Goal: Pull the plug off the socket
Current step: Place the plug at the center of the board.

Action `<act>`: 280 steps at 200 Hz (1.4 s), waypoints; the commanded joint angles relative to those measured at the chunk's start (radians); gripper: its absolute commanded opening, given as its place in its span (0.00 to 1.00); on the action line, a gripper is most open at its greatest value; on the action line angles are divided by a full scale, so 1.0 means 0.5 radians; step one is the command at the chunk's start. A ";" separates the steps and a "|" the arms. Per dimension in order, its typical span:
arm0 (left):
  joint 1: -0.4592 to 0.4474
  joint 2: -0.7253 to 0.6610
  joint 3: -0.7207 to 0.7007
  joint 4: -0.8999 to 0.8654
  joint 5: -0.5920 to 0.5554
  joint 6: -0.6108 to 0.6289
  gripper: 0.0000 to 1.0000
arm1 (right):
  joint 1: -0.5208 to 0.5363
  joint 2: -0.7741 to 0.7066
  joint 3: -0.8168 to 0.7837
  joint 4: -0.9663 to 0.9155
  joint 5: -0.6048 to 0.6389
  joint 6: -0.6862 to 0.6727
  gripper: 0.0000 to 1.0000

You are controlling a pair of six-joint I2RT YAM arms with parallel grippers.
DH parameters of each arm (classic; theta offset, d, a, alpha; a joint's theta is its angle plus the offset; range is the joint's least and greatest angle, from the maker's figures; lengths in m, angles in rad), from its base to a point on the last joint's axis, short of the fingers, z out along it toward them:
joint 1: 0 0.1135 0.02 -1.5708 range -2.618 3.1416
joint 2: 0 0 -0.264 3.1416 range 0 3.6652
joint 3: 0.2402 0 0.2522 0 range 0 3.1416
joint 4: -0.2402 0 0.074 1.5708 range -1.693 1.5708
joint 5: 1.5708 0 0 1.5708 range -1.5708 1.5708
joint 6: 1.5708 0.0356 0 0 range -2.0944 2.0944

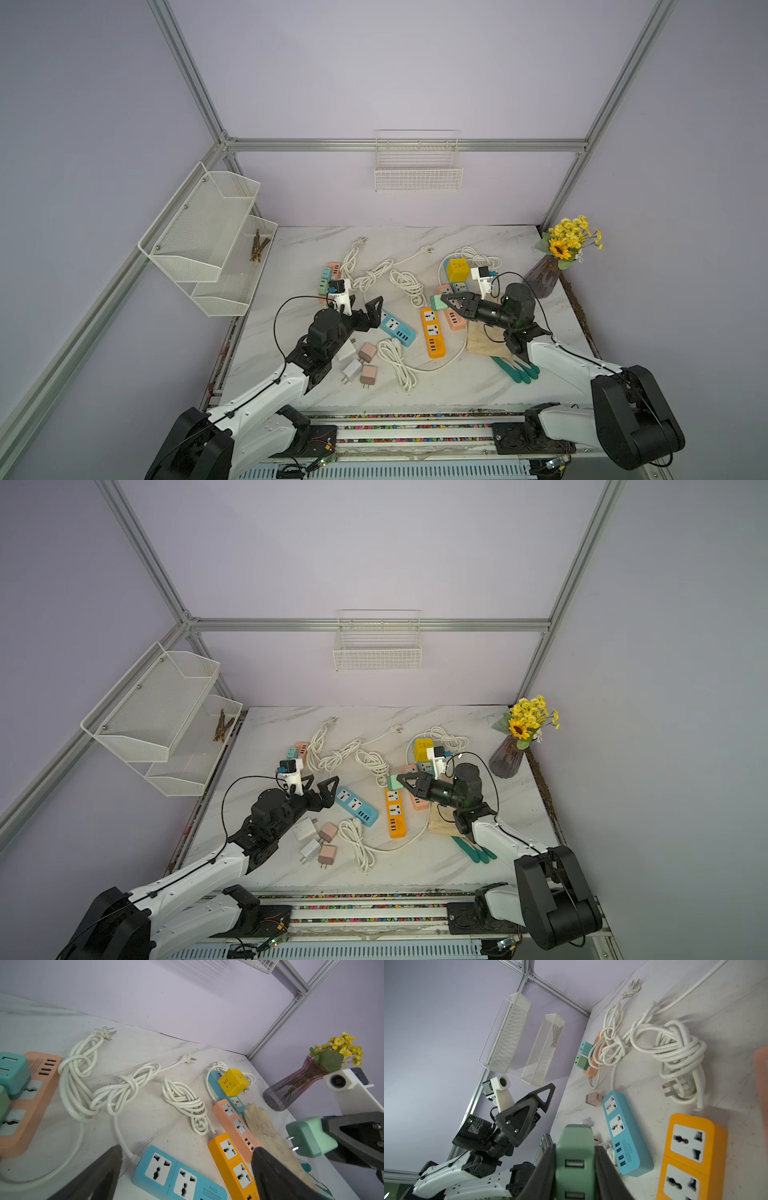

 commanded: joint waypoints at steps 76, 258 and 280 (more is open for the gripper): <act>0.338 -0.392 -0.195 -0.047 -0.058 -0.315 1.00 | 0.700 0.468 0.322 0.117 0.398 -0.050 0.28; 0.351 -0.809 -0.302 -0.562 -0.910 -0.745 1.00 | 1.346 1.811 1.994 -0.859 0.854 -0.250 0.35; 0.351 -0.818 -0.303 -0.569 -0.911 -0.753 1.00 | 1.362 1.887 2.106 -0.942 0.867 -0.275 0.38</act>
